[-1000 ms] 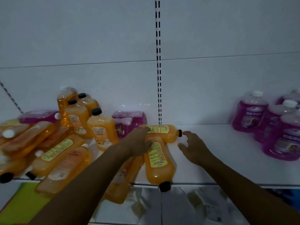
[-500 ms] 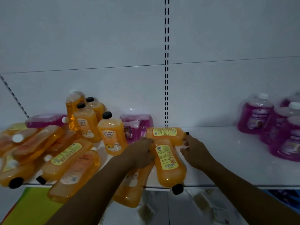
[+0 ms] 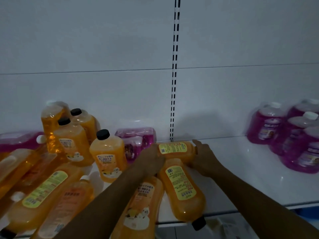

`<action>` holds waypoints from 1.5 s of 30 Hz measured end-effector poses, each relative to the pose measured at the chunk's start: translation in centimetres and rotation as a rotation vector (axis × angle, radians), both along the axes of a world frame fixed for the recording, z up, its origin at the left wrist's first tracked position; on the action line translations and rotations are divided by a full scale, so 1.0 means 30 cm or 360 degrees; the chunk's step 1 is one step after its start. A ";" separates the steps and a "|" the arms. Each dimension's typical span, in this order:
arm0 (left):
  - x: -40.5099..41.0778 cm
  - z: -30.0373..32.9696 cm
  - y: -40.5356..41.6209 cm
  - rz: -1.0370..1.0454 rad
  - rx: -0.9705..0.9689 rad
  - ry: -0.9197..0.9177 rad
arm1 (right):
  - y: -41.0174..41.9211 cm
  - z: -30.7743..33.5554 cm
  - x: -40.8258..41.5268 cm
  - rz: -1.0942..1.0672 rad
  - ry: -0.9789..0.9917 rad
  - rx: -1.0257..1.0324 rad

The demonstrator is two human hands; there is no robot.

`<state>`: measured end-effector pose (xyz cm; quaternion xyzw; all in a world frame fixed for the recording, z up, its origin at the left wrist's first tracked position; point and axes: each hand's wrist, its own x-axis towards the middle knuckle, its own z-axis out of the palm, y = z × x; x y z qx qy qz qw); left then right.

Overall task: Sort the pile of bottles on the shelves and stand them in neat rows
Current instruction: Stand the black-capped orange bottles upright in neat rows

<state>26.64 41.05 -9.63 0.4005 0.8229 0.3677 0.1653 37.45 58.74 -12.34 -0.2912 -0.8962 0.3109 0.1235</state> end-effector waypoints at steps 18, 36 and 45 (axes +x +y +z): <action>-0.031 0.044 0.186 0.0186 0.0354 0.0171 | 0.108 0.308 0.030 0.0139 0.0776 0.0031; -0.150 -0.038 0.241 0.0157 -0.0036 0.0275 | 0.139 0.229 -0.178 0.0397 0.0749 0.0430; -0.092 -0.009 0.192 0.0151 -0.0124 0.0484 | 0.136 0.220 -0.187 0.0401 0.0491 0.0498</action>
